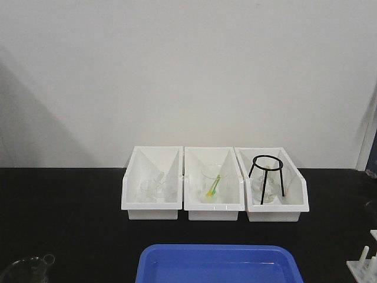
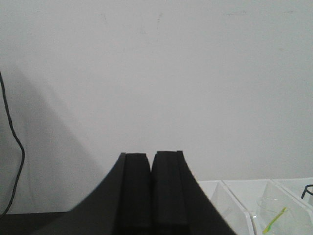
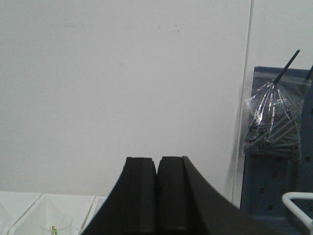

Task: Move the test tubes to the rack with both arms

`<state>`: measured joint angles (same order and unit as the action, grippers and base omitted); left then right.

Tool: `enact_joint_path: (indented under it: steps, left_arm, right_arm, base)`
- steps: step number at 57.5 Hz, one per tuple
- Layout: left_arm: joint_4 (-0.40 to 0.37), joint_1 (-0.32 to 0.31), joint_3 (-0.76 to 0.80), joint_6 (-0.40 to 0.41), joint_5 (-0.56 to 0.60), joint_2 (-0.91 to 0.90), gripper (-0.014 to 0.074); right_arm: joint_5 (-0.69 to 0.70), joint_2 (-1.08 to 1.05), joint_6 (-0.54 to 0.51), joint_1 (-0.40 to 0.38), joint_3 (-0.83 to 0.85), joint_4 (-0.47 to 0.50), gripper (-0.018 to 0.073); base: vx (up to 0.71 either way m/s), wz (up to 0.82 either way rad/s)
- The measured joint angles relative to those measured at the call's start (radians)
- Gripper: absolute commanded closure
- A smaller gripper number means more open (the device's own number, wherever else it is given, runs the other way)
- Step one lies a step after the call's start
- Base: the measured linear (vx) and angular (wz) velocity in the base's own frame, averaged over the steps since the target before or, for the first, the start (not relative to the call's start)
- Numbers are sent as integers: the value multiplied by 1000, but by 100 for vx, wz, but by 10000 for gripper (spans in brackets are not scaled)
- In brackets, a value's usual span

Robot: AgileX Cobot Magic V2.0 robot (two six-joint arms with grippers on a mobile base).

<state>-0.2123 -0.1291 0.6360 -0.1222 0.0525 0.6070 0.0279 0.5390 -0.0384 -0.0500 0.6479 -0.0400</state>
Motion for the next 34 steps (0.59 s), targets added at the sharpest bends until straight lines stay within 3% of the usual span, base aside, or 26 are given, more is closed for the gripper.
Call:
enact_joint_path:
  steps: [17, 27, 34]
  left_arm:
    - [0, 0, 136, -90, -52, 156, 531]
    - [1, 0, 137, -156, -97, 169, 351]
    - [1, 0, 137, -165, -119, 178, 185]
  right_arm:
    - [-9, 119, 1, 0, 10, 2, 540]
    - [-17, 122, 1, 0, 10, 2, 440]
    - [-28, 122, 1, 0, 10, 2, 281]
  base:
    - [0, 0]
    - [0, 0]
    - [0, 0]
